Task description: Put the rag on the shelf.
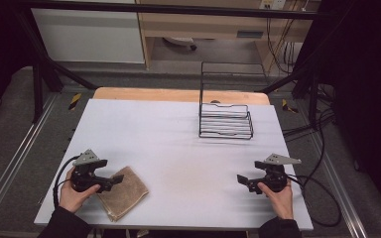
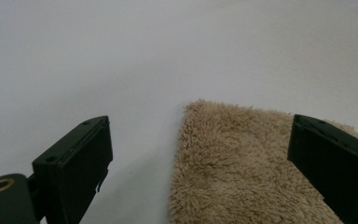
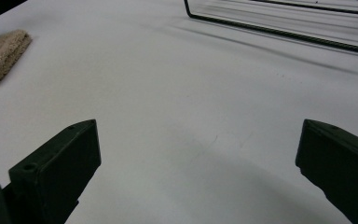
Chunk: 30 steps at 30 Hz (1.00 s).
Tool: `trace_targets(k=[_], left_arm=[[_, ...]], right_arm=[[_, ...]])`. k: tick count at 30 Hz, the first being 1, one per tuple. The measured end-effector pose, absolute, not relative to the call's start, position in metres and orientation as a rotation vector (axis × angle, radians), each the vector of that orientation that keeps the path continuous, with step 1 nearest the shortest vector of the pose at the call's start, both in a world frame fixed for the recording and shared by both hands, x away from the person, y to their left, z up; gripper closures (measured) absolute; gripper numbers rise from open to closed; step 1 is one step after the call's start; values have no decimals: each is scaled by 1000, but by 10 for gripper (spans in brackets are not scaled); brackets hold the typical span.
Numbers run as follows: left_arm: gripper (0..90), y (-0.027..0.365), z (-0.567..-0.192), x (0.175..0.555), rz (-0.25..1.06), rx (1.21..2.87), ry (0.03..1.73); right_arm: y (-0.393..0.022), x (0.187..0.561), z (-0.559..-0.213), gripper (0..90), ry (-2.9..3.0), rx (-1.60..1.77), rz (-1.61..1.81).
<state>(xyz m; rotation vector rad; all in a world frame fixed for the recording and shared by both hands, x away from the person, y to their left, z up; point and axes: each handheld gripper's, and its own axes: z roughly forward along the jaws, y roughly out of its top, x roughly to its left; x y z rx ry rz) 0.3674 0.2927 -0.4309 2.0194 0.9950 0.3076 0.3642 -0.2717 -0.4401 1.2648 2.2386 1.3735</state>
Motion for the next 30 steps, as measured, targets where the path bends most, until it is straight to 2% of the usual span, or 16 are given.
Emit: trace_targets(k=[13,20,26,30], left_arm=[[99,285,-426,367,306,2052,986],[147,265,-420,360,305,2095,942],[221,238,-416,349,269,2137,899],[306,224,-415,340,265,2171,883]], right_arm=[[-273,364,-440,5,2240,1279,1357],[-272,364,-442,5,2246,1286,1344],[-271,364,-442,5,2249,1288,1340],[-271,364,-442,5,2250,1297,1341]])
